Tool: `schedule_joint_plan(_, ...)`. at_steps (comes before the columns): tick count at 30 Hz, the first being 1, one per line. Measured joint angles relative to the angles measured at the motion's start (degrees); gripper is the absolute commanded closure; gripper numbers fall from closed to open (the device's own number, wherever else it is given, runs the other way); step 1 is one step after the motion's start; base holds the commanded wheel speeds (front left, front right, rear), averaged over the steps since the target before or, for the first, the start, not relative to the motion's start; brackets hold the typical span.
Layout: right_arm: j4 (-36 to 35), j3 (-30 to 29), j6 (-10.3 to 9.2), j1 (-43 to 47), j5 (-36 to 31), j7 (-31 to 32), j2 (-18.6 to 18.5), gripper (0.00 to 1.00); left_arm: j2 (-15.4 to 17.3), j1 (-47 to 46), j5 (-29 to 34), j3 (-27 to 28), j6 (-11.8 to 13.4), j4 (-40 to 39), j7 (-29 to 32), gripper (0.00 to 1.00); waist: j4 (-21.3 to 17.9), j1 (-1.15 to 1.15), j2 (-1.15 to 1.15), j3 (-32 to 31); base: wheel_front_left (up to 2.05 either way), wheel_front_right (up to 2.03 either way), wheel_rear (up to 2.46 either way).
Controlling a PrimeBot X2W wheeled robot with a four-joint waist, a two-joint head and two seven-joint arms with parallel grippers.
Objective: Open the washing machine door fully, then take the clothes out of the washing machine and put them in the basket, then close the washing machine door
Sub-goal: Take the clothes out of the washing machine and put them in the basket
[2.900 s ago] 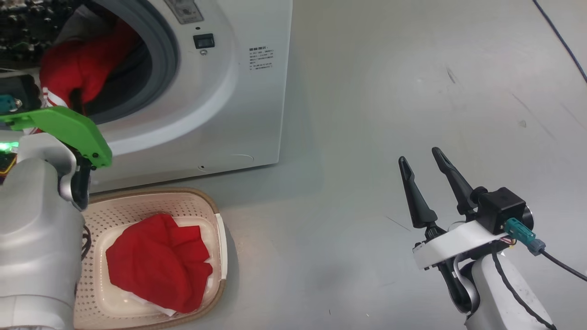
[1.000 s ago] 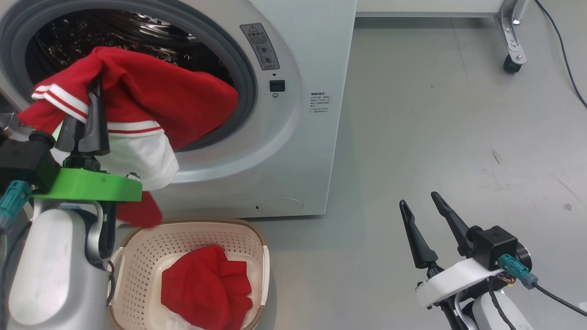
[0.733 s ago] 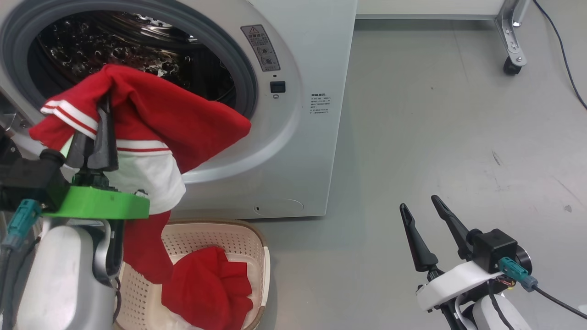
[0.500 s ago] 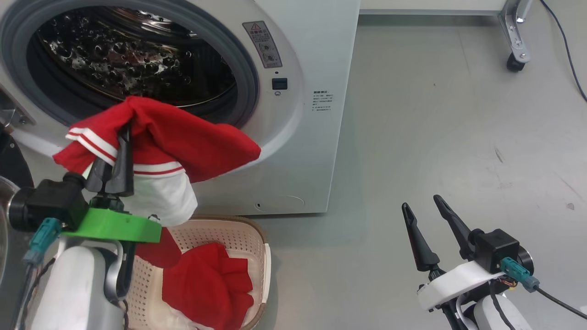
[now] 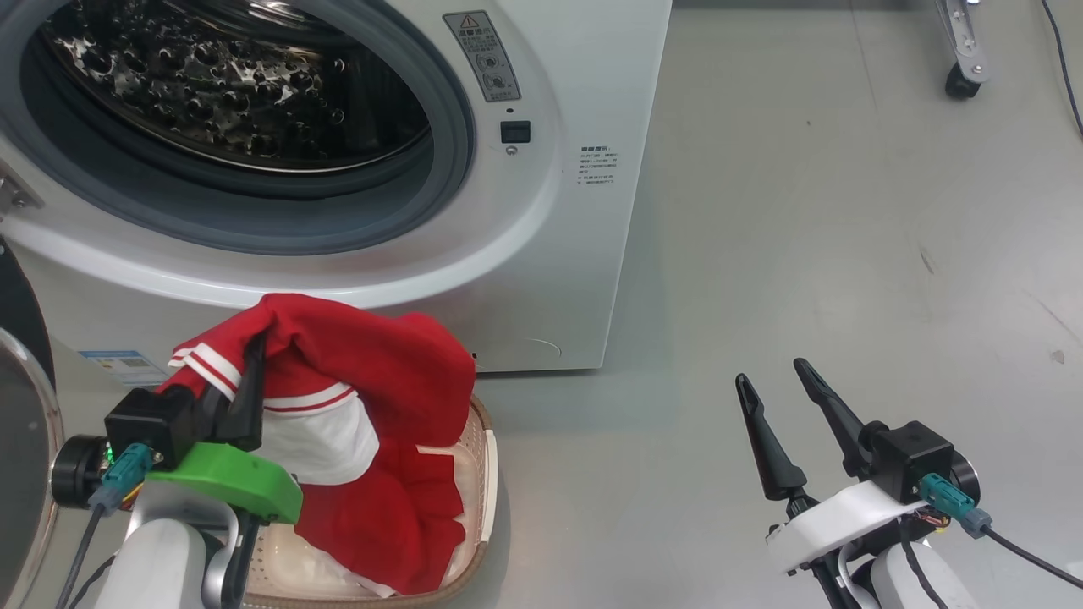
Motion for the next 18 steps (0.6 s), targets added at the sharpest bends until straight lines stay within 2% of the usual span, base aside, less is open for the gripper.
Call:
schedule_joint_plan(6,-0.01,0.16,0.00,-0.23,0.00,0.00,0.00,0.00,0.32,0.07,0.00,0.60,0.77,2.38,1.98,1.00,-0.44,0.00,0.00,1.37,0.00,0.00,0.00)
schedule_joint_plan(18,-0.75,1.49,0.00,-2.69,-0.10,0.00,-0.18,0.00,0.88,-0.05,0.62,-2.55,0.66,9.37,8.03,1.00,-1.85,0.00,0.00,5.91,0.00,0.00,0.00)
